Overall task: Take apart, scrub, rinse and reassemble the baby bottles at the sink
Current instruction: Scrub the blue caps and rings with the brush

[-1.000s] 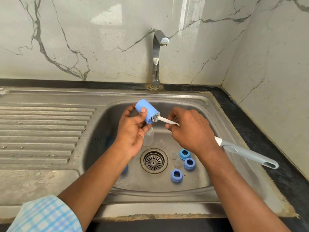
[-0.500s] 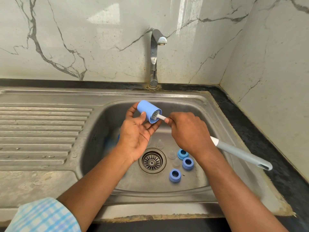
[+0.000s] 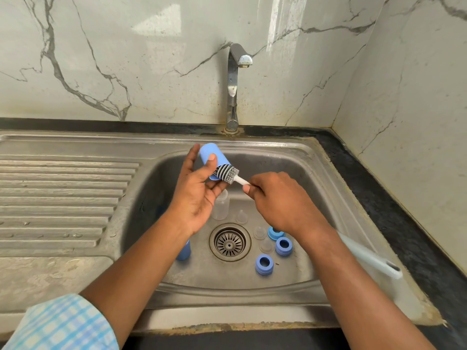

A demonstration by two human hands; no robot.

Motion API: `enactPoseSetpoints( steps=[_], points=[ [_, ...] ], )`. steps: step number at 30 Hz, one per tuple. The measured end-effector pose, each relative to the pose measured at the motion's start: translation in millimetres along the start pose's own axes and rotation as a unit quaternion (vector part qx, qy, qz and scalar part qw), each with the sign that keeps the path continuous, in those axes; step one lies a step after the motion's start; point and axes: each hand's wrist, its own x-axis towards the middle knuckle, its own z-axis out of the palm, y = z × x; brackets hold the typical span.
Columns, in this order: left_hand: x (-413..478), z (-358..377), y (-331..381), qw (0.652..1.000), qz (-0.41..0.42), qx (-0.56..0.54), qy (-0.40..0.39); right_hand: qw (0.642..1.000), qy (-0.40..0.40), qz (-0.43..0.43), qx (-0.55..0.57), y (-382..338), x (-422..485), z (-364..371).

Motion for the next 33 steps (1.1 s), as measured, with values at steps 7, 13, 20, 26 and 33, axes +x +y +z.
enactPoseSetpoints(
  steps=[7, 13, 20, 26, 33],
  points=[
    [7, -12, 14, 0.995, -0.037, 0.041, 0.079, 0.996, 0.073, -0.035, 0.024, 16, 2, -7],
    [-5, 0, 5, 0.997, -0.059, 0.046, 0.027, 0.993, 0.115, -0.032, 0.000, 14, 8, 4],
    [-3, 1, 4, 0.998, -0.034, 0.057, 0.014, 0.990, 0.141, 0.011, 0.000, 16, 11, -2],
    [-2, -3, 7, 0.998, -0.045, 0.035, -0.005, 0.992, 0.122, -0.009, 0.023, 13, 9, -4],
    [-1, -3, 6, 0.997, -0.018, 0.069, -0.008, 0.989, 0.140, 0.007, 0.045, 16, 9, -1]
  ],
)
